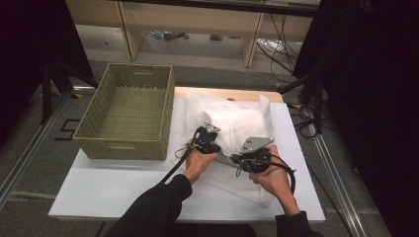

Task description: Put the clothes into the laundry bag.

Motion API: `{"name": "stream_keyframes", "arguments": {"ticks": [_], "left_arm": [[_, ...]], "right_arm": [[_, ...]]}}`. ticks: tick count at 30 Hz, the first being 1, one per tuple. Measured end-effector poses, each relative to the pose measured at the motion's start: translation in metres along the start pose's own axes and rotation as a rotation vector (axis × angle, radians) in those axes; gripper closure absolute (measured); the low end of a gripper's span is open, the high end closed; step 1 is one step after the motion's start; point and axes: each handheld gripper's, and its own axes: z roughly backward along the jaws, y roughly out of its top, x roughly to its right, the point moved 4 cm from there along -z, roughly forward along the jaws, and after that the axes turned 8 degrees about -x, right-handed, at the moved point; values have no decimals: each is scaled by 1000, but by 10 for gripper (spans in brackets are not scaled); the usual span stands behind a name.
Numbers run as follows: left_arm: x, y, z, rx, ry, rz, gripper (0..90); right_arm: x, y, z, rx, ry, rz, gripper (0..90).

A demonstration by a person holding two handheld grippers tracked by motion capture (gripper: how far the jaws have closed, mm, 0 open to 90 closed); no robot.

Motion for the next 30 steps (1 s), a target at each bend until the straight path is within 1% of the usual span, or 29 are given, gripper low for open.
{"name": "stream_keyframes", "arguments": {"ticks": [1,3,4,5,6,7,9,10,11,12,13,14,15,16,18,19,20,21,22,24,25,26,27,29,30], "left_arm": [[-1,-2,0,-22,-9,1,835],[-1,-7,4,-47,-17,-22,746],[0,-10,9,-57,-18,-36,684],[1,-14,14,-71,-24,-54,626],[1,-17,20,-81,-26,-74,563],[2,-21,27,-81,-23,-85,536],[2,-25,36,-108,-36,-89,444],[1,-26,41,-108,-37,-95,413],[0,-29,47,-105,-32,-107,385],[-2,-33,57,-106,-20,-106,369],[-5,-37,66,-110,-21,-103,353],[-7,-40,72,-108,-22,-113,338],[-9,-43,78,-100,-16,-122,339],[-15,-49,87,-103,4,-142,338],[-27,-60,97,-136,48,-161,332],[-31,-65,99,-149,60,-166,320],[-35,-69,101,-148,75,-162,318],[-40,-74,103,-142,92,-137,316],[-44,-77,103,-150,95,-127,310],[-47,-81,101,-144,105,-102,311],[-49,-83,99,-158,117,-114,308],[-50,-83,96,-167,112,-121,306],[-51,-84,90,-173,115,-120,304],[-51,-84,81,-165,140,-122,304],[-52,-83,76,-168,141,-132,305]], "right_arm": [[0,-2,-1,10,-10,-20,899],[2,-4,-2,2,-8,-31,899],[2,-5,-3,1,0,-33,899],[2,-5,-3,-1,6,-19,899],[3,-4,-3,6,3,-16,899],[1,-4,-3,2,1,-39,899],[0,-3,-5,-2,-3,-28,899],[-1,-3,-6,-4,-4,-31,899],[-2,-3,-6,-5,-3,-36,899],[-2,-3,-5,-4,-3,-30,899],[-1,-3,-5,1,-6,-27,899],[0,-4,-5,2,-7,-27,899],[1,-4,-3,-10,2,-31,899],[1,-4,-4,4,-3,-37,899],[2,-5,-3,5,-8,-38,899],[2,-6,-2,-6,4,-39,899],[2,-5,-3,4,1,-48,899],[2,-5,-2,4,4,-49,899],[3,-5,-2,10,-3,-39,898],[2,-5,-3,1,0,-53,898],[2,-5,-2,-8,3,-43,899],[2,-4,-3,8,5,-26,898],[2,-4,-3,10,3,-27,899],[3,-5,-1,4,6,-22,899],[3,-5,-1,4,2,-22,899]]}}
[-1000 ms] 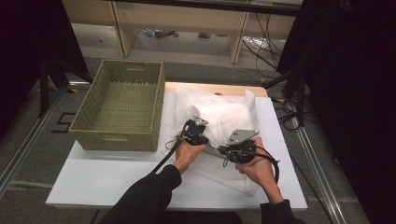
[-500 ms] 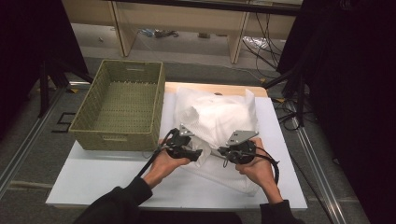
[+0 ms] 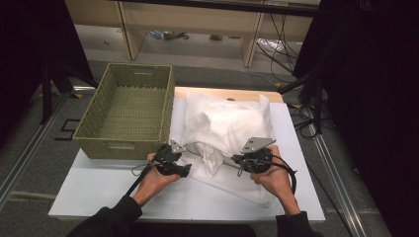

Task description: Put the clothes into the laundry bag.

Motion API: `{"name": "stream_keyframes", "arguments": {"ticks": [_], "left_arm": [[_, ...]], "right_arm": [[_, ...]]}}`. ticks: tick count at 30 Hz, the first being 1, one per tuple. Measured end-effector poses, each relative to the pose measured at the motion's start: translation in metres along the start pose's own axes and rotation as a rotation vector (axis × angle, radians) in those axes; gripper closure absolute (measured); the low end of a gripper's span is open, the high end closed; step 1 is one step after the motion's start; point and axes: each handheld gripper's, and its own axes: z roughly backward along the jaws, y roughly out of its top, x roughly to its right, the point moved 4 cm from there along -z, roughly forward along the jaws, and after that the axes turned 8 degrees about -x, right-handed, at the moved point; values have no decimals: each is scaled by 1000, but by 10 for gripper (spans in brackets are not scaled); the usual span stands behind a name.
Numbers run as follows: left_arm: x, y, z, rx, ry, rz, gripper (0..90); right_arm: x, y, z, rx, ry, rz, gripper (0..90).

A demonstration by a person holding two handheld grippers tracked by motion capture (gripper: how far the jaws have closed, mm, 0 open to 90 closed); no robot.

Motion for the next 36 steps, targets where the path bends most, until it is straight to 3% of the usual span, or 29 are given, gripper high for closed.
{"name": "stream_keyframes", "arguments": {"ticks": [2,3,4,6,7,8,11,13,16,19,22,25,29,32,33,34,36], "left_arm": [[-1,2,-7,-15,3,-16,301],[1,4,-11,0,-8,17,308],[0,6,-12,7,-14,14,310],[0,10,-16,29,2,18,302],[0,10,-19,24,8,0,329],[0,10,-20,30,-24,-4,401],[-2,9,-18,29,-58,-8,820],[-2,8,-16,24,-74,-31,887],[-1,1,-3,34,-89,-47,891],[4,-12,13,47,-136,-40,892],[11,-25,29,33,-166,-65,892],[22,-41,40,17,-225,-77,891],[31,-60,47,-35,-261,-90,890],[37,-65,51,-59,-312,-96,883],[36,-64,53,-62,-288,-113,862],[36,-61,55,-52,-278,-84,796],[35,-52,59,-12,-199,-65,607]], "right_arm": [[0,0,0,5,0,-12,899],[-1,0,0,3,-5,-24,899],[-1,0,0,4,-10,-20,899],[0,0,0,10,-9,-14,899],[-1,0,0,6,-5,-22,899],[-1,0,0,7,-2,-20,899],[-1,0,0,6,4,1,898],[-1,0,0,-3,7,1,899],[-1,0,1,13,-5,-1,899],[-1,0,2,13,-8,-6,899],[-1,1,3,11,-2,-3,899],[-2,0,4,8,-3,-16,899],[-4,0,6,-8,2,-1,899],[-5,1,5,11,-8,5,899],[-5,1,5,12,-11,8,899],[-7,1,6,4,-3,-8,899],[-7,2,6,-4,7,0,899]]}}
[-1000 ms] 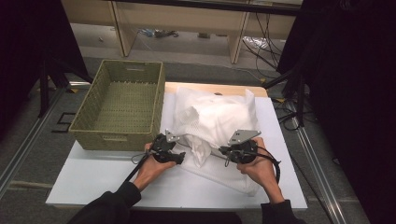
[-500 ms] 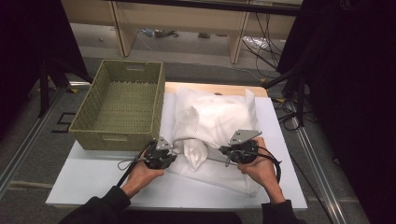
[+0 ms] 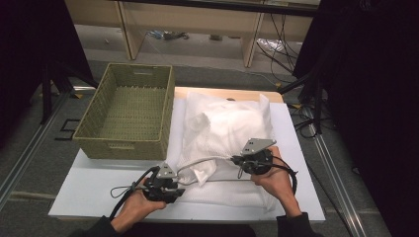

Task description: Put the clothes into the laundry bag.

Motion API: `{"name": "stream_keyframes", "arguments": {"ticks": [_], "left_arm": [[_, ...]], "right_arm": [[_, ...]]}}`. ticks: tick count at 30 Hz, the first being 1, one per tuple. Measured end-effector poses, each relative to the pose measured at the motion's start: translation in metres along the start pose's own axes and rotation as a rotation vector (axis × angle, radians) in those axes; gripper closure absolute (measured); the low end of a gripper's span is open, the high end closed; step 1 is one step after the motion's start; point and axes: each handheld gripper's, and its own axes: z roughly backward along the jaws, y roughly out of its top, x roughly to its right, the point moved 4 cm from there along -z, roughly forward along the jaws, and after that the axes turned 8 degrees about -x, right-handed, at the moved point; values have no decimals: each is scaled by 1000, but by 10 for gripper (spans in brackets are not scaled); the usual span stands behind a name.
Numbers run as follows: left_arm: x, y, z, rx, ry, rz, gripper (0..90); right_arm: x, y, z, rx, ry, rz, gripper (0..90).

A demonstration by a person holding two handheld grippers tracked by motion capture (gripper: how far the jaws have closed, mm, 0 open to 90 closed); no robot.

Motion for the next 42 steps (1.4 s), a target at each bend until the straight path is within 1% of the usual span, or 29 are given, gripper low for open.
{"name": "stream_keyframes", "arguments": {"ticks": [1,2,4,6,7,9,11,12,13,14,16,18,20,21,22,23,24,25,26,28,30,32,34,36,37,38,40,41,42], "left_arm": [[2,7,4,23,45,-22,567],[5,12,4,34,41,-40,546],[14,22,2,56,17,-51,538],[22,31,0,79,48,-84,509],[28,40,-4,77,61,-118,488],[36,52,-3,85,81,-152,417],[38,58,-6,46,88,-185,423],[38,61,-12,22,92,-171,406],[38,62,-20,2,76,-124,384],[35,61,-28,-37,71,-108,387],[25,58,-44,-103,98,-96,365],[19,57,-58,-117,78,-57,383],[16,61,-64,-88,60,-89,561],[13,67,-67,-61,42,-59,641],[11,71,-68,-45,40,-55,739],[8,74,-69,-37,40,-56,783],[4,79,-70,-28,23,-25,806],[1,85,-73,-5,-23,49,808],[0,89,-72,5,-38,71,804],[-3,100,-72,49,-15,79,803],[-7,105,-76,67,19,86,818],[-12,108,-85,68,58,95,835],[-18,108,-99,65,75,137,837],[-24,113,-106,70,91,147,844],[-25,116,-108,82,106,153,842],[-26,120,-109,85,124,143,842],[-26,129,-111,126,168,138,839],[-26,131,-112,127,174,118,833],[-25,132,-112,125,165,124,821]], "right_arm": [[0,1,-1,13,-10,3,899],[0,1,-1,19,-7,21,899],[0,2,0,23,-16,17,899],[0,2,0,22,-17,18,899],[0,2,1,22,-15,19,899],[0,2,0,23,-15,18,899],[0,2,0,25,-17,25,899],[0,2,1,26,-16,26,898],[0,2,1,29,-17,25,898],[0,2,1,29,-11,26,898],[0,2,1,27,-12,25,898],[0,2,1,28,-10,26,898],[0,2,1,27,-11,29,899],[0,2,1,17,-3,32,899],[0,2,0,26,-14,27,898],[0,2,0,27,-12,23,898],[1,2,0,22,-10,26,899],[0,2,0,26,-11,23,898],[0,2,0,25,-8,24,899],[1,2,0,27,-8,27,899],[0,2,0,24,-7,25,898],[0,2,-1,20,-7,21,899],[-1,2,-1,16,-8,32,899],[-2,2,-3,8,-4,38,899],[-3,2,-4,-1,-1,22,899],[-2,2,-5,-1,-6,26,899],[-2,2,-7,-5,-3,38,899],[-2,1,-7,-7,-7,30,899],[-1,1,-8,-6,-6,37,899]]}}
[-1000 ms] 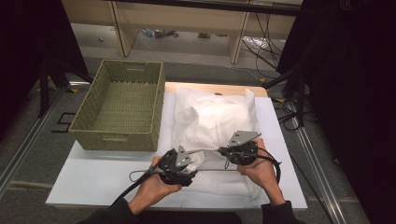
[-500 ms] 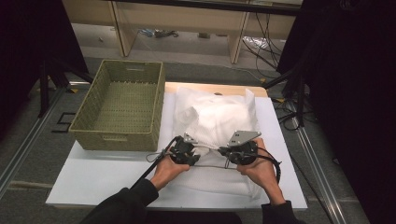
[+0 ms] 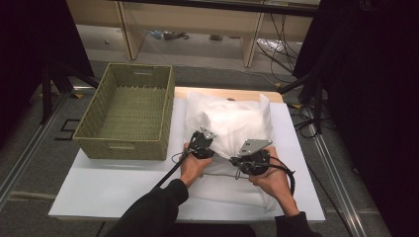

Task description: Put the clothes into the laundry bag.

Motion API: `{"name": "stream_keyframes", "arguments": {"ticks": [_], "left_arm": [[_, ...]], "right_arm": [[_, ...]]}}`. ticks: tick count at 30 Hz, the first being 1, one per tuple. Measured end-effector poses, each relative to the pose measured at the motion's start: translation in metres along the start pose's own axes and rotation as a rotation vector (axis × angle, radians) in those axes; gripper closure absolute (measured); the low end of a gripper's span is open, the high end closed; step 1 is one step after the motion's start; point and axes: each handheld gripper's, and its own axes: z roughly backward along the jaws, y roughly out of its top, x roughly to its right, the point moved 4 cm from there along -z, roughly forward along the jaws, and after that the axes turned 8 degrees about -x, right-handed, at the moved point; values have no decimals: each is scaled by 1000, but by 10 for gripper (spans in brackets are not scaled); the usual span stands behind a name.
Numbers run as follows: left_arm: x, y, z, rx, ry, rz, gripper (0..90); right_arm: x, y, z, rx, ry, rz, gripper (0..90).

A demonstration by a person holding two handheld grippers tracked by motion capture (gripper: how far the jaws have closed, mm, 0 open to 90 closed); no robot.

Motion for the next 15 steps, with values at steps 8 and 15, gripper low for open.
{"name": "stream_keyframes", "arguments": {"ticks": [8,15], "left_arm": [[12,-21,34,-105,-107,-68,406],[-1,-42,98,-84,-175,-85,290]], "right_arm": [[3,-4,0,6,2,-15,899],[3,-6,1,-5,7,-41,899]]}}
